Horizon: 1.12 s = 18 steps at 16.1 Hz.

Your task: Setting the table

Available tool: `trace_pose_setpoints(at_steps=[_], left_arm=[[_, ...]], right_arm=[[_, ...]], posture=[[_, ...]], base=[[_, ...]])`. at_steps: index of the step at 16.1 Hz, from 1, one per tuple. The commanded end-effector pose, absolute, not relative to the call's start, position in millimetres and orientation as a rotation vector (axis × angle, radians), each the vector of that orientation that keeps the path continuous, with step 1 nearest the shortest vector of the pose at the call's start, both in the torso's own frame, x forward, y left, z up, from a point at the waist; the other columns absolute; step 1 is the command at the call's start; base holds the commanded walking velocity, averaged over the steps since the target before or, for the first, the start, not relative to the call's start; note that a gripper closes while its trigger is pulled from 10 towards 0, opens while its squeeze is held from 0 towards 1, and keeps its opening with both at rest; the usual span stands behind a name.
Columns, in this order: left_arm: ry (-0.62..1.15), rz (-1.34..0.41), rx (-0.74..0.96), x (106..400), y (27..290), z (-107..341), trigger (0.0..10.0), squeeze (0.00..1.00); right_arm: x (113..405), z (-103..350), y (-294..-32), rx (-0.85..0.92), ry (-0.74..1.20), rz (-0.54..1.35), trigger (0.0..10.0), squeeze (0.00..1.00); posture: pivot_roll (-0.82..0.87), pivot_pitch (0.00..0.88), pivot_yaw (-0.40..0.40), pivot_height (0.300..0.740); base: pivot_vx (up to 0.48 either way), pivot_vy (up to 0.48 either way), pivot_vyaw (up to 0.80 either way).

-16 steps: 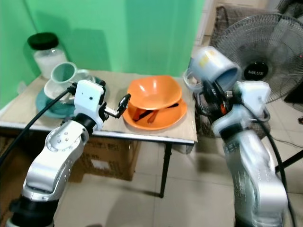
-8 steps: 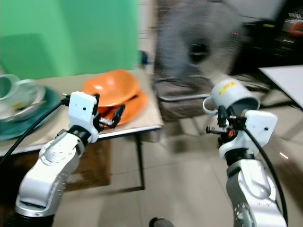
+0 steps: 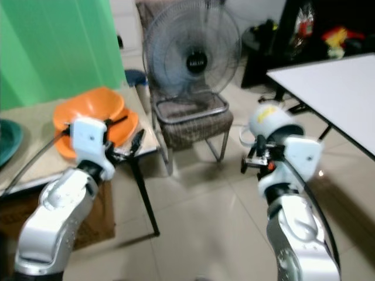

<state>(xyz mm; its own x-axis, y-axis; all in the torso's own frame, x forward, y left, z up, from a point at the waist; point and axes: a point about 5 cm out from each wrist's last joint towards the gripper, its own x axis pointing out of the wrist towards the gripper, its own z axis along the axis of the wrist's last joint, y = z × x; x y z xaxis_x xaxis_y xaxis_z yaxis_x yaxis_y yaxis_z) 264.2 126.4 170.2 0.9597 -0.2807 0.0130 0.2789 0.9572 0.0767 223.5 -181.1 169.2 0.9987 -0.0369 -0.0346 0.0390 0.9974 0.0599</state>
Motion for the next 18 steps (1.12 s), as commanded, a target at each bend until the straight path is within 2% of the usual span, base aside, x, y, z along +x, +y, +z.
trace_pose_setpoints(at_steps=[1, 2, 6, 17, 18], left_arm=[[-0.049, -0.262, 0.098, 265, 133, 176, 10.0, 0.00], [-0.032, -0.228, 0.114, 265, 139, 172, 10.0, 0.00], [-0.032, -0.269, 0.102, 262, 148, 175, 10.0, 0.00], [-0.024, -0.251, 0.091, 269, 149, 176, 10.0, 0.00], [-0.025, -0.258, 0.091, 269, 147, 176, 10.0, 0.00]], right_arm=[[225, 174, -176, 0.043, 0.002, -0.017, 10.0, 0.00], [228, 172, -174, 0.007, 0.000, -0.019, 10.0, 0.00], [229, 153, -171, 0.112, 0.104, -0.003, 10.0, 0.00], [240, 156, -165, 0.072, 0.082, 0.063, 10.0, 0.00], [241, 155, -165, 0.073, 0.080, 0.066, 10.0, 0.00]], posture=[[0.03, 0.000, -0.029, 0.740], [0.04, 0.000, -0.033, 0.740], [0.06, 0.000, -0.059, 0.740], [0.06, 0.000, -0.059, 0.740], [0.06, 0.000, -0.058, 0.740]], base=[[0.000, 0.000, -0.77], [0.000, 0.000, -0.79], [0.085, 0.000, -0.76], [0.388, 0.000, 0.00], [0.416, 0.000, -0.80]])
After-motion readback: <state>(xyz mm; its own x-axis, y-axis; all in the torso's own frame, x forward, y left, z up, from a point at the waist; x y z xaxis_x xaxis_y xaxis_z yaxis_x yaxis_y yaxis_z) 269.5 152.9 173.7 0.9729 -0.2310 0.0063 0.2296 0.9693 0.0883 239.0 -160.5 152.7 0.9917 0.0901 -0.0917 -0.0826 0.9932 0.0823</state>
